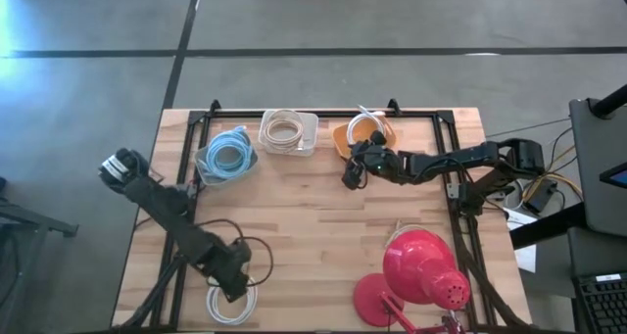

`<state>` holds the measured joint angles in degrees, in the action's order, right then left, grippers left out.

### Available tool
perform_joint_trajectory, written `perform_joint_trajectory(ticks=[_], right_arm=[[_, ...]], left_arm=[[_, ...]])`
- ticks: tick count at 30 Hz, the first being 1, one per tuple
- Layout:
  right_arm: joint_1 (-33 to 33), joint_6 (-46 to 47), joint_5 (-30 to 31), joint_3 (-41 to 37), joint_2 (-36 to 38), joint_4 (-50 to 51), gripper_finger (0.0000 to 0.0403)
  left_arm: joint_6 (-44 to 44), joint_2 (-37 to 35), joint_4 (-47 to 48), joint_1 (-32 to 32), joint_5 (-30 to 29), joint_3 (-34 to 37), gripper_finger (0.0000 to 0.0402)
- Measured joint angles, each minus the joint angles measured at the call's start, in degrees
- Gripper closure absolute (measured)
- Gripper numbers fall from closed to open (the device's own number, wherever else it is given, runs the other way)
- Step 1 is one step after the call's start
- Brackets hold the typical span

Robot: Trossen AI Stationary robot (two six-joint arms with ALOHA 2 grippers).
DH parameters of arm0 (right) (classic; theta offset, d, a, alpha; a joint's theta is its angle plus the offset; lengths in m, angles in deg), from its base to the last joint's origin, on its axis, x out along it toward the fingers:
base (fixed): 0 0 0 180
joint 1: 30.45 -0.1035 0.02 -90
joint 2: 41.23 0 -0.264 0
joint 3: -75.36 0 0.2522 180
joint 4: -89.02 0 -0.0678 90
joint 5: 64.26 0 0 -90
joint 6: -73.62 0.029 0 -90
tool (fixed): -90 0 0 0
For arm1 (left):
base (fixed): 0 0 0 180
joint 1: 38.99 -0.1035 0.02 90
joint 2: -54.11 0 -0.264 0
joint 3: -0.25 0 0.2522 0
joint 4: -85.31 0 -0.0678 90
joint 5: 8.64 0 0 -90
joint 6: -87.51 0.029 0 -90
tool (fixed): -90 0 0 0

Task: Pick & Place USB Port
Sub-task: Put the white USB cable into the yellow bin

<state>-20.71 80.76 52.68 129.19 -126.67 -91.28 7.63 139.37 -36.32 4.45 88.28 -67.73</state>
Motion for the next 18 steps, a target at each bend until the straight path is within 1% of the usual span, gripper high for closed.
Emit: perform_joint_trajectory(ticks=[4, 8, 12, 16, 18], right_arm=[[0.0, 0.0, 0.0, 0.0, 0.0, 0.0, 0.0202], [0.0, 0.0, 0.0, 0.0, 0.0, 0.0, 0.0202], [0.0, 0.0, 0.0, 0.0, 0.0, 0.0, 0.0202], [0.0, 0.0, 0.0, 0.0, 0.0, -0.1, 0.0202], [0.0, 0.0, 0.0, 0.0, 0.0, -0.1, 0.0202]], left_arm=[[-5.3, 0.0, -0.2, 2.2, 2.4, 3.2, 0.0213], [-5.7, 0.0, -2.1, 2.8, 2.6, 5.9, 0.0213], [-5.0, 0.0, -5.9, 2.8, 1.6, 7.6, 0.0213], [-4.4, 0.0, -6.8, 2.8, -3.0, 9.0, 0.0213], [-3.2, 0.0, -7.1, 2.8, -3.8, 9.9, 0.0213]])
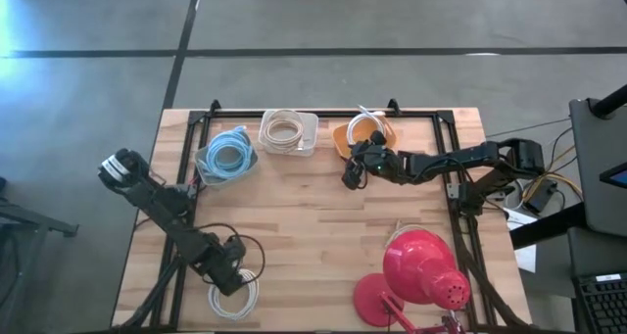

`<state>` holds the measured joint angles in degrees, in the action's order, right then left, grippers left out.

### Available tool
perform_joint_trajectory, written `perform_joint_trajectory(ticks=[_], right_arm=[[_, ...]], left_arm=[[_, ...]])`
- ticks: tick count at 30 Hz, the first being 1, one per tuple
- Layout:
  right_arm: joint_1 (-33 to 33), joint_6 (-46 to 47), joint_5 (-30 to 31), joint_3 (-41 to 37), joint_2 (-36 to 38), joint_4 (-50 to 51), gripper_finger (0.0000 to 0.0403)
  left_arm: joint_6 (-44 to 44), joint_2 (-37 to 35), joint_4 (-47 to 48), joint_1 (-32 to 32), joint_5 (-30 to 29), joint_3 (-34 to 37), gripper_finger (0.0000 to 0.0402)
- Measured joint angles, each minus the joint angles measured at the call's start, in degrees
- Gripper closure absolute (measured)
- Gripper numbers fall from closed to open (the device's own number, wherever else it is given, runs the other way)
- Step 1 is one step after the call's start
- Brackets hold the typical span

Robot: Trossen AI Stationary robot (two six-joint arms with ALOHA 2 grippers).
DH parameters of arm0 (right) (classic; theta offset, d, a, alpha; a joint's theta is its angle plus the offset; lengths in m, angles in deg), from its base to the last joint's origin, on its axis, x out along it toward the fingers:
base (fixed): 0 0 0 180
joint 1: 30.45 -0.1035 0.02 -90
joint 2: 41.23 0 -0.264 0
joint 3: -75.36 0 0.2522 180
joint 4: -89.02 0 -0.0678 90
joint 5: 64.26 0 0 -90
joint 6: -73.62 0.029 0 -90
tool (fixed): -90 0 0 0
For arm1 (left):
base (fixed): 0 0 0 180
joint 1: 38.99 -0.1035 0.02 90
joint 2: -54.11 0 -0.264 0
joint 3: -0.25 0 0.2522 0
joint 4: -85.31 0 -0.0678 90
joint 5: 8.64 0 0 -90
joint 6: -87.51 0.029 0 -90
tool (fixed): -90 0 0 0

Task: Pick & Place USB Port
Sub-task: Put the white USB cable into the yellow bin

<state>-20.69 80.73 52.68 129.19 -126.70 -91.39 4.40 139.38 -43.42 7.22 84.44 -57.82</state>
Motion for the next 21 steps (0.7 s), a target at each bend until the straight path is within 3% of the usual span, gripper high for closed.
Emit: perform_joint_trajectory(ticks=[6, 11, 15, 21], right_arm=[[0.0, 0.0, 0.0, 0.0, 0.0, -0.2, 0.0202], [0.0, 0.0, -1.8, 0.0, 0.0, -0.3, 0.0202], [0.0, -0.1, -11.5, 0.0, 0.0, -2.5, 0.0202], [-0.5, 2.8, -28.0, 0.0, 0.0, -10.2, 0.0202]], left_arm=[[2.9, -0.2, -0.3, 0.0, -0.1, 2.5, 0.0227], [3.8, -0.3, -0.4, -1.3, -0.3, 2.6, 0.0293], [3.7, 0.0, 2.5, -4.0, -0.8, 0.9, 0.0354], [5.2, 0.1, 12.3, -9.9, -11.5, -2.8, 0.036]])
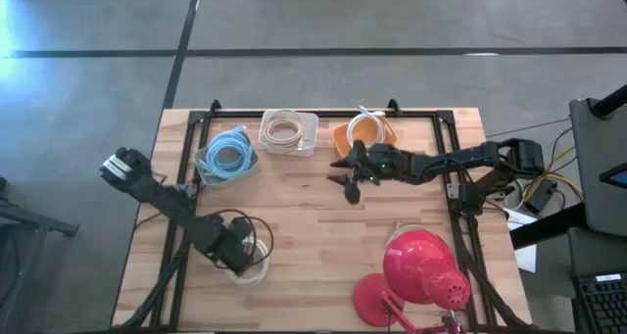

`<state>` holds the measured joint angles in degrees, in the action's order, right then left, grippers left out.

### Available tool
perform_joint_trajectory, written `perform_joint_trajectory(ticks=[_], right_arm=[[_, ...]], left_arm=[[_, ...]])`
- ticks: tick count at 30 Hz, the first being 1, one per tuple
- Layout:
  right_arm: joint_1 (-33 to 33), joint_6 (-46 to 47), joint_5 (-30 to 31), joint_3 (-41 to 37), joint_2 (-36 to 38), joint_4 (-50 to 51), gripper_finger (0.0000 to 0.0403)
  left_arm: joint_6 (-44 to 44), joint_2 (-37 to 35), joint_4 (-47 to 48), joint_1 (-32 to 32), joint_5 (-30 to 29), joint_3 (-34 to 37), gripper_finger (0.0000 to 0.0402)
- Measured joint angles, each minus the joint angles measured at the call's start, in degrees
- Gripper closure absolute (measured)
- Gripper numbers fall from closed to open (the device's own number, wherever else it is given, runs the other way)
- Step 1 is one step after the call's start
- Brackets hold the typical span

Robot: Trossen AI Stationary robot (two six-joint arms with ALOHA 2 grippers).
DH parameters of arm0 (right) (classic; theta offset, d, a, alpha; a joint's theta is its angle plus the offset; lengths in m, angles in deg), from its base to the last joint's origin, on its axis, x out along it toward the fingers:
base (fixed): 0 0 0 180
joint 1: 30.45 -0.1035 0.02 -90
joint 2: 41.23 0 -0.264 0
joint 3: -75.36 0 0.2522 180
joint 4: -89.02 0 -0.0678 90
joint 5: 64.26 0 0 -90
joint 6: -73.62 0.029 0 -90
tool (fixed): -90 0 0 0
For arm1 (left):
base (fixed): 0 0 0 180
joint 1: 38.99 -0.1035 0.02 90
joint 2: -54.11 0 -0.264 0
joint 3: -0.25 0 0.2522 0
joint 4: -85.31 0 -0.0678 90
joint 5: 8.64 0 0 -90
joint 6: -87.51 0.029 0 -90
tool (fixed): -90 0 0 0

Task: Pick & Place USB Port
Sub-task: Put the white USB cable into the yellow bin

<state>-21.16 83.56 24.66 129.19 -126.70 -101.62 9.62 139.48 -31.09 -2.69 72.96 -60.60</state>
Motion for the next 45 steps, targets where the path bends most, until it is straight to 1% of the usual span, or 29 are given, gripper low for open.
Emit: perform_joint_trajectory(ticks=[2, 3, 6, 10, 11, 13, 15, 16, 18, 20, 23, 26, 28, 36, 41, 45], right_arm=[[-0.7, 0.2, -0.7, 0.0, 0.0, -1.8, 0.0202], [-1.1, 0.2, -0.7, 0.0, 0.0, -2.5, 0.0202], [-2.2, 0.7, -0.7, 0.0, 0.0, -3.9, 0.0202], [-3.9, 1.8, -0.5, 0.0, 0.0, -5.1, 0.0202], [-4.3, 2.0, -0.5, 0.0, 0.0, -5.4, 0.0202], [-5.0, 2.0, -0.5, 0.0, 0.0, -6.2, 0.0202], [-5.6, 1.8, -0.3, 0.0, 0.0, -7.1, 0.0202], [-5.8, 1.7, -0.3, 0.0, 0.0, -7.6, 0.0202], [-6.1, 1.6, 0.0, 0.0, 0.0, -8.9, 0.0202], [-6.1, 1.6, 1.6, 0.0, 0.0, -9.8, 0.0202], [-6.0, 1.4, 5.7, 0.0, 0.0, -9.8, 0.0202], [-6.0, -0.2, 6.2, 0.0, 0.0, -9.8, 0.0202], [-6.1, -1.3, 6.0, 0.0, 0.0, -9.7, 0.0202], [-6.0, -1.2, 5.3, 0.0, 0.0, -8.9, 0.0202], [-6.0, -2.7, 0.2, 0.0, 0.0, -9.0, 0.0202], [-5.9, -1.4, -0.2, 0.0, 0.0, -9.8, 0.0202]], left_arm=[[3.2, 0.0, 2.3, -2.0, -7.0, -1.7, 0.036], [4.9, 0.0, 3.1, -3.2, -11.4, -2.6, 0.036], [9.4, 0.0, 4.4, -6.5, -25.4, -5.3, 0.0355], [15.0, 0.0, 3.5, -11.1, -45.6, -8.6, 0.0349], [16.5, 0.0, 2.7, -12.3, -49.8, -9.2, 0.0349], [19.5, 0.0, 0.2, -14.4, -56.6, -10.1, 0.0349], [23.4, 0.0, -4.1, -16.4, -61.3, -10.2, 0.0349], [25.5, 0.0, -6.9, -17.5, -62.7, -10.2, 0.0348], [30.8, 0.0, -12.7, -19.5, -63.3, -10.1, 0.0348], [35.8, 0.0, -19.2, -21.2, -62.9, -9.8, 0.0348], [43.3, 0.3, -27.2, -22.8, -62.3, -9.7, 0.0348], [49.3, 0.5, -32.4, -23.7, -62.1, -9.7, 0.0347], [51.2, 0.5, -33.5, -24.0, -61.9, -9.7, 0.0347], [52.6, 0.5, -33.8, -24.6, -61.6, -9.7, 0.0346], [54.1, 0.5, -33.6, -24.6, -61.6, -9.7, 0.0346], [53.2, 0.5, -34.1, -24.6, -61.7, -9.7, 0.0346]])
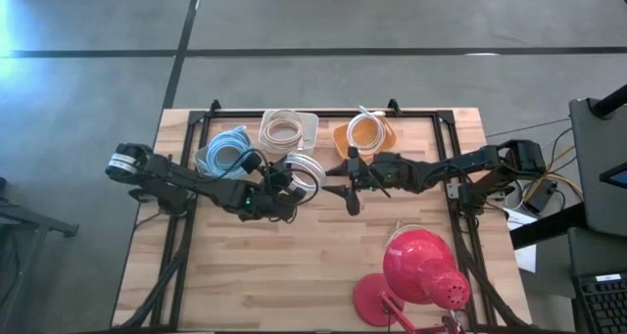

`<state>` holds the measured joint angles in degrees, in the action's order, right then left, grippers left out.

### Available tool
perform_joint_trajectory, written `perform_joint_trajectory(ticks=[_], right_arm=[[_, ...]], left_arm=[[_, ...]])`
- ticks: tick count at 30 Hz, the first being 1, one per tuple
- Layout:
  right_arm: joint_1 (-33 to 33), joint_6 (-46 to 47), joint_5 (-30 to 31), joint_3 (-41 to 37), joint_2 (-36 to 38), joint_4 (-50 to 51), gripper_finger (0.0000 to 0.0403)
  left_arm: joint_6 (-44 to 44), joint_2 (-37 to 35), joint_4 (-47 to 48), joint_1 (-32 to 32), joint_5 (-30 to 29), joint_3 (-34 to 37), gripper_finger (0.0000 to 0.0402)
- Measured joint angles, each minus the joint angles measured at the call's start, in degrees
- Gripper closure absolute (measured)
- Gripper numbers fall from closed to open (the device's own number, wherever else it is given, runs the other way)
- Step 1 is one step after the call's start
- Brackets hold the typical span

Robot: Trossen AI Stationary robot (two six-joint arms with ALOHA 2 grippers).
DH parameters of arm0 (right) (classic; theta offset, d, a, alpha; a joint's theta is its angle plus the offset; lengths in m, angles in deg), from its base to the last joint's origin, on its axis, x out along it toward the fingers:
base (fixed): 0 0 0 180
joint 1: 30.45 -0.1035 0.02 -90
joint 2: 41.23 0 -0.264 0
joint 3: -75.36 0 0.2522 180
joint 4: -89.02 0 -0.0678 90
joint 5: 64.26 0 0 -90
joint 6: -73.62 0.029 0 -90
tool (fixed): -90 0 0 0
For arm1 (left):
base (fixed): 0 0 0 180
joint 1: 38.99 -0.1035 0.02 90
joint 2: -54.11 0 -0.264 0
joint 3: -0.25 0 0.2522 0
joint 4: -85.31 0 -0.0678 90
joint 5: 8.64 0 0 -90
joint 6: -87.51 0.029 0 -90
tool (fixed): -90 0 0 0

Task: Pick & Place USB Port
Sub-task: Put the white USB cable into the yellow bin

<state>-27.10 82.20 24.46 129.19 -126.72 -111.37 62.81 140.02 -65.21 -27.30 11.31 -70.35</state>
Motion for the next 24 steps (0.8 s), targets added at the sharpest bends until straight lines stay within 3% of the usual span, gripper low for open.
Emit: perform_joint_trajectory(ticks=[7, 14, 18, 24], right_arm=[[0.0, 0.4, 0.3, 0.0, 0.0, -3.9, 0.0202], [0.0, -0.6, 6.7, 0.0, 0.0, -3.7, 0.0209], [0.0, -0.7, 8.7, 0.0, 0.0, -3.0, 0.0244], [0.0, -1.5, 8.8, 0.0, 0.0, -2.5, 0.0333]], left_arm=[[-2.0, 0.0, -5.8, 0.0, -0.1, 0.0, 0.0346], [-2.0, 0.0, -7.1, 0.0, -0.2, 0.0, 0.0346], [-1.0, 0.0, -7.1, 0.0, -0.3, 0.0, 0.0346], [-0.8, 0.0, -7.0, 0.0, 0.0, 0.0, 0.0346]])
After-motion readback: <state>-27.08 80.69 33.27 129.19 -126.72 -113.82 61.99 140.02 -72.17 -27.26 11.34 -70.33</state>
